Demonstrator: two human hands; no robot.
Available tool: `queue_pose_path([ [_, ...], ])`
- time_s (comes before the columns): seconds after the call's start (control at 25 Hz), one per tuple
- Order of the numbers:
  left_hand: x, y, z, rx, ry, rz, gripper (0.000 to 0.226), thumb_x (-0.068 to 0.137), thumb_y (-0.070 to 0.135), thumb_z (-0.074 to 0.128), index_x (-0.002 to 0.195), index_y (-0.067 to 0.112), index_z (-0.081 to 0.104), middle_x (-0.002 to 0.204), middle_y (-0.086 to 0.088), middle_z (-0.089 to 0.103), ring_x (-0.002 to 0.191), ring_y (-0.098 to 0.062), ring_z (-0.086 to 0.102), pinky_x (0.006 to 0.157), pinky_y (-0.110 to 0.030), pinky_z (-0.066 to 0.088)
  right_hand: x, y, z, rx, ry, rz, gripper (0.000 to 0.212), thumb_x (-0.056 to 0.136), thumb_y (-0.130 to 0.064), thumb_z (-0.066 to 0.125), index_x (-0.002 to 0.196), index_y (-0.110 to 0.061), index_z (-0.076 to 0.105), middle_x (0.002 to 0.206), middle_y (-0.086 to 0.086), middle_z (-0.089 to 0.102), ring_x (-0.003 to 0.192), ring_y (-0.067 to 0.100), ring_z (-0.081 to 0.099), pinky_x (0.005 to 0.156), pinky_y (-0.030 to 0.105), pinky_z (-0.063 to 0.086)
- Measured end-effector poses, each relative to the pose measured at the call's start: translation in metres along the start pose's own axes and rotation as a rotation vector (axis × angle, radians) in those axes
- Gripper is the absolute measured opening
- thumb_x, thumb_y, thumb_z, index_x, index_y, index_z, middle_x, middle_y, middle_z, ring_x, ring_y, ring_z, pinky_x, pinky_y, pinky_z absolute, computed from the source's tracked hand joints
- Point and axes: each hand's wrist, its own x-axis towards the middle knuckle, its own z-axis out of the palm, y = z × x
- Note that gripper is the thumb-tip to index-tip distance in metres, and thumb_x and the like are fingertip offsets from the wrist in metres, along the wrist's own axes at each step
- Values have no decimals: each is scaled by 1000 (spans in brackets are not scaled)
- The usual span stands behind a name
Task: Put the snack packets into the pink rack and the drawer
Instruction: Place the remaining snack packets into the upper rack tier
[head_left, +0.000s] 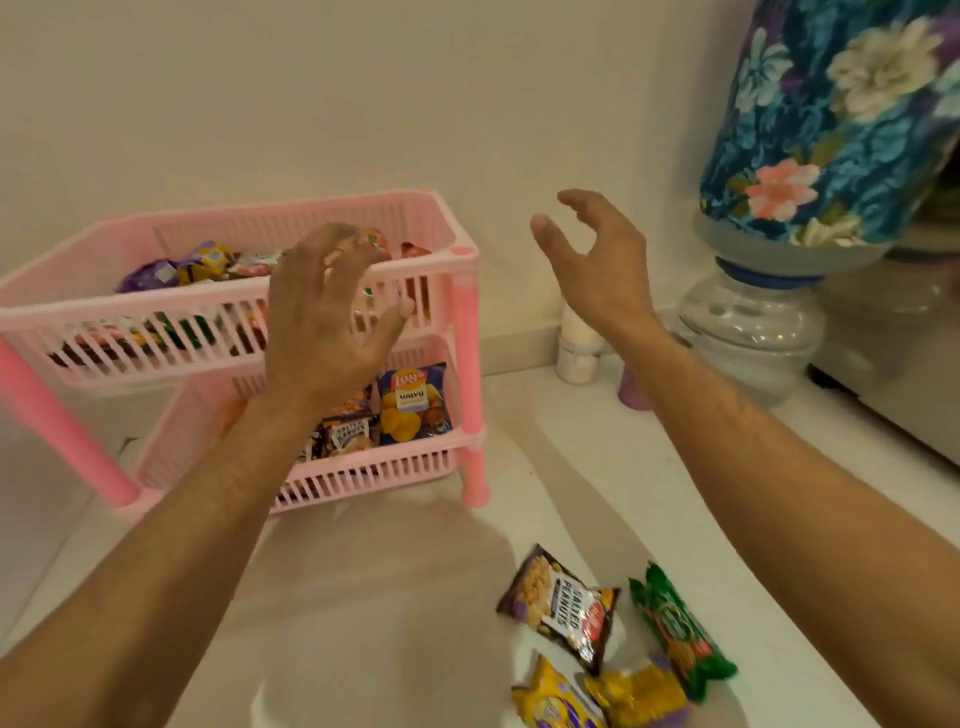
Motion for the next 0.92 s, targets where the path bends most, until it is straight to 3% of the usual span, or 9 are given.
queue_pose_path([
  [0.12, -44, 55, 32, -120, -89, 131, 42, 90, 42, 58, 117, 10, 58, 132, -14, 48, 124, -29, 44, 103, -38, 33, -49, 52, -21, -63, -56, 139, 53, 92, -48, 59, 135, -18, 53, 137, -1, 56, 125, 15, 50, 105, 33, 40],
  [0.24, -101, 98, 62, -231, -290, 193, 43, 92, 44, 57, 122, 13, 58, 135, -15, 52, 126, -27, 46, 105, -39, 33, -105, 100, -39, -190, -131, 251, 55, 91, -48, 60, 136, -18, 51, 132, 3, 58, 118, 21, 54, 94, 32, 44],
  [0.4, -182, 113, 83, -244, -636, 79, 50, 94, 51, 47, 128, 17, 58, 144, -8, 48, 133, -25, 44, 107, -47, 36, -173, 147, -61, -387, -324, 413, 65, 89, -54, 59, 141, -19, 46, 146, 4, 48, 133, 23, 43, 106, 38, 35],
  [0.52, -228, 103, 87, -169, -804, -80, 70, 94, 63, 27, 129, 11, 60, 141, -12, 52, 130, -30, 48, 105, -47, 38, -218, 169, -73, -526, -454, 561, 67, 84, -61, 58, 137, -21, 49, 139, 5, 54, 126, 26, 49, 97, 39, 43],
  [0.6, -252, 94, 88, -129, -903, -195, 79, 90, 69, 21, 134, 13, 56, 146, -12, 47, 136, -29, 42, 109, -45, 32, -242, 177, -75, -590, -538, 631, 68, 81, -64, 58, 134, -21, 50, 133, 6, 57, 119, 27, 54, 86, 37, 45],
  [0.72, -281, 86, 88, -130, -991, -308, 74, 90, 65, 26, 145, 18, 42, 155, -5, 34, 145, -20, 26, 117, -39, 17, -263, 180, -73, -619, -624, 710, 65, 76, -67, 60, 120, -20, 56, 120, 5, 62, 107, 26, 58, 73, 33, 40],
  [0.8, -294, 85, 87, -150, -1042, -334, 73, 92, 64, 25, 150, 20, 32, 160, -2, 24, 148, -16, 15, 119, -35, 5, -272, 180, -71, -633, -647, 757, 57, 74, -67, 63, 106, -20, 58, 108, 4, 63, 93, 24, 59, 68, 32, 40],
  [0.92, -303, 87, 87, -139, -1041, -311, 70, 95, 62, 25, 152, 21, 26, 161, -1, 18, 149, -15, 8, 119, -33, -1, -283, 180, -69, -659, -596, 811, 42, 76, -53, 67, 99, -19, 59, 101, 6, 65, 87, 25, 60, 67, 33, 47],
])
